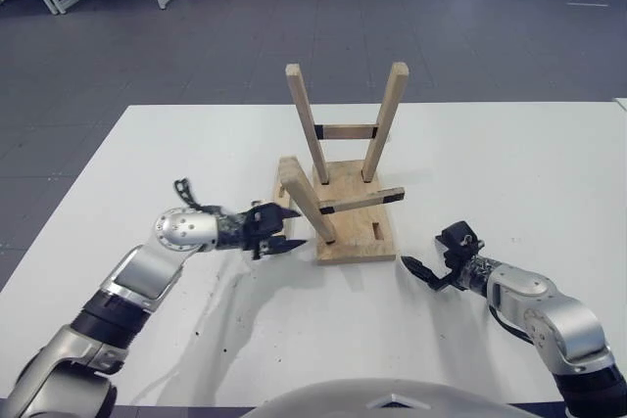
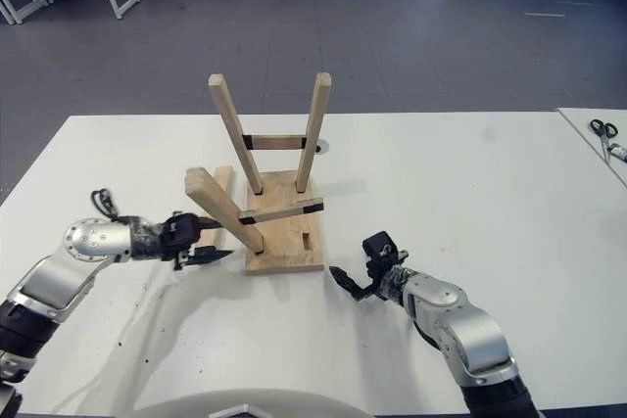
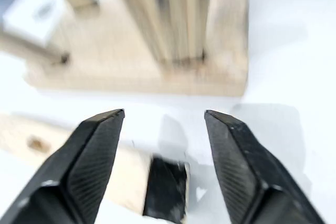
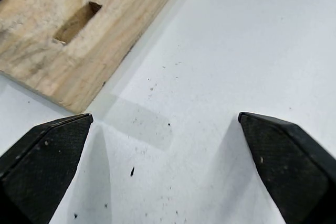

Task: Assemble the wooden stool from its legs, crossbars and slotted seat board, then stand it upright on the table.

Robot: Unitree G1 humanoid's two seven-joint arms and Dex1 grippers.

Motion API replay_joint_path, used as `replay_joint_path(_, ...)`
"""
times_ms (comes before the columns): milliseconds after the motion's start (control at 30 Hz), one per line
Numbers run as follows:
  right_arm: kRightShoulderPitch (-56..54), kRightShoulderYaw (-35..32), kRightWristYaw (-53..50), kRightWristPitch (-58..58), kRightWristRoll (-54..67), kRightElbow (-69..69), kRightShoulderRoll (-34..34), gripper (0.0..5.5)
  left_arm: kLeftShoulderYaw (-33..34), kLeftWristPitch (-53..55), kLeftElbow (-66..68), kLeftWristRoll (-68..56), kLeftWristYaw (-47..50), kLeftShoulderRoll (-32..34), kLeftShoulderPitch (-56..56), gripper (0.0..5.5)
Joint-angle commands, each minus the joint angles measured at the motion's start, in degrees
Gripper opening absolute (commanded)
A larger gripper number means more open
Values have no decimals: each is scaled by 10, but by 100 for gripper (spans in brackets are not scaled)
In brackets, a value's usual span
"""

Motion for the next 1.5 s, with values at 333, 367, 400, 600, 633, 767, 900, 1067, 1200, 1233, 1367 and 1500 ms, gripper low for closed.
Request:
replay_joint_path(333, 16, -25, 3, -3, -29, 4, 7, 513, 159, 165, -127, 9, 130, -32, 128, 446)
replay_joint_path(367, 16, -31, -6, 0, -30, 4, 13, 513, 174, 227, -174, 1, 200, -81, 151, 446)
replay_joint_path(400, 15, -36, -13, 3, -31, 3, 18, 513, 182, 279, -215, -6, 257, -126, 166, 446)
replay_joint_path(600, 27, -41, -43, 24, -37, -16, 42, 513, 185, 439, -325, 6, 508, -357, 187, 446)
replay_joint_path(633, 27, -40, -44, 27, -38, -16, 44, 513, 176, 443, -320, 26, 525, -359, 183, 446)
replay_joint_path(767, 20, -45, -48, 26, -46, -11, 48, 513, 157, 434, -293, 65, 550, -371, 183, 446)
replay_joint_path(900, 22, -39, -51, 29, -49, -15, 58, 513, 156, 436, -267, 41, 537, -413, 192, 446)
replay_joint_path(1067, 23, -37, -53, 32, -51, -17, 66, 513, 160, 404, -191, 63, 544, -412, 188, 446)
replay_joint_path(1200, 14, -39, -53, 34, -52, -16, 68, 513, 166, 366, -117, 70, 543, -423, 184, 428)
replay_joint_path(1233, 13, -39, -53, 35, -53, -16, 69, 513, 169, 357, -106, 67, 540, -426, 182, 416)
replay_joint_path(1367, 6, -56, -65, 39, -56, -16, 72, 513, 172, 325, -95, 65, 534, -431, 178, 361)
replay_joint_path(1500, -31, -102, -86, 46, -58, 7, 77, 513, 167, 287, -80, 81, 534, -427, 176, 296)
